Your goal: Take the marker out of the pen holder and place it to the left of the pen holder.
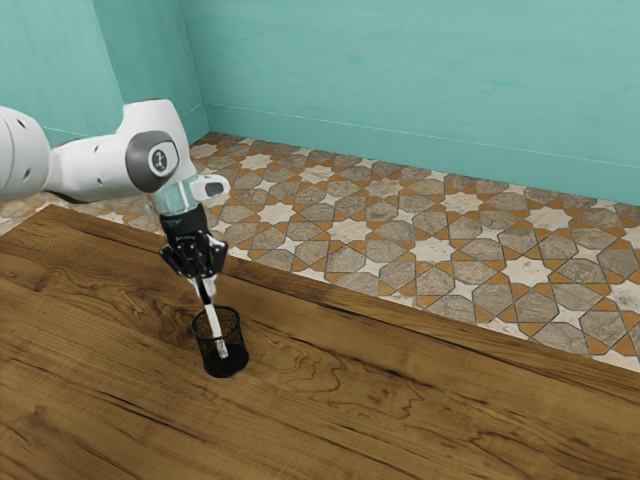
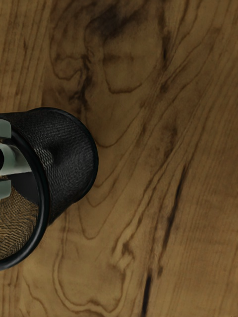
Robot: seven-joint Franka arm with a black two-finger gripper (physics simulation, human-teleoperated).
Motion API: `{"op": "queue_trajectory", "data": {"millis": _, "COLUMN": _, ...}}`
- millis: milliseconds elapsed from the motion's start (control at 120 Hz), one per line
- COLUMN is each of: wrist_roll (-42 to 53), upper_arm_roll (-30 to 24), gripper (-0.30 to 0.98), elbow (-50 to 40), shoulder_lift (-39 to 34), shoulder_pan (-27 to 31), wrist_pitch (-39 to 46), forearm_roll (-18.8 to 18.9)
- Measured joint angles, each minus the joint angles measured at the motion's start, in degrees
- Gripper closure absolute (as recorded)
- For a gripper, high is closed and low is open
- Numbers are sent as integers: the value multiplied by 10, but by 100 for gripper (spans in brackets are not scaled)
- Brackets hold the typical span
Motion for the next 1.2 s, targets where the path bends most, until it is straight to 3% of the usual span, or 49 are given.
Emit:
{"op": "queue_trajectory", "data": {"millis": 225, "wrist_roll": 2, "upper_arm_roll": 0, "gripper": 76, "elbow": 33, "shoulder_lift": -24, "shoulder_pan": -1, "wrist_pitch": -34, "forearm_roll": 20}}
{"op": "queue_trajectory", "data": {"millis": 425, "wrist_roll": 2, "upper_arm_roll": 1, "gripper": 78, "elbow": 127, "shoulder_lift": -68, "shoulder_pan": -1, "wrist_pitch": -137, "forearm_roll": 46}}
{"op": "queue_trajectory", "data": {"millis": 633, "wrist_roll": -7, "upper_arm_roll": 3, "gripper": 79, "elbow": 157, "shoulder_lift": -55, "shoulder_pan": 0, "wrist_pitch": -271, "forearm_roll": 118}}
{"op": "queue_trajectory", "data": {"millis": 883, "wrist_roll": -28, "upper_arm_roll": 33, "gripper": 79, "elbow": 162, "shoulder_lift": 51, "shoulder_pan": 1, "wrist_pitch": -369, "forearm_roll": 161}}
{"op": "queue_trajectory", "data": {"millis": 1200, "wrist_roll": -47, "upper_arm_roll": 52, "gripper": 79, "elbow": 224, "shoulder_lift": 177, "shoulder_pan": 2, "wrist_pitch": -430, "forearm_roll": 151}}
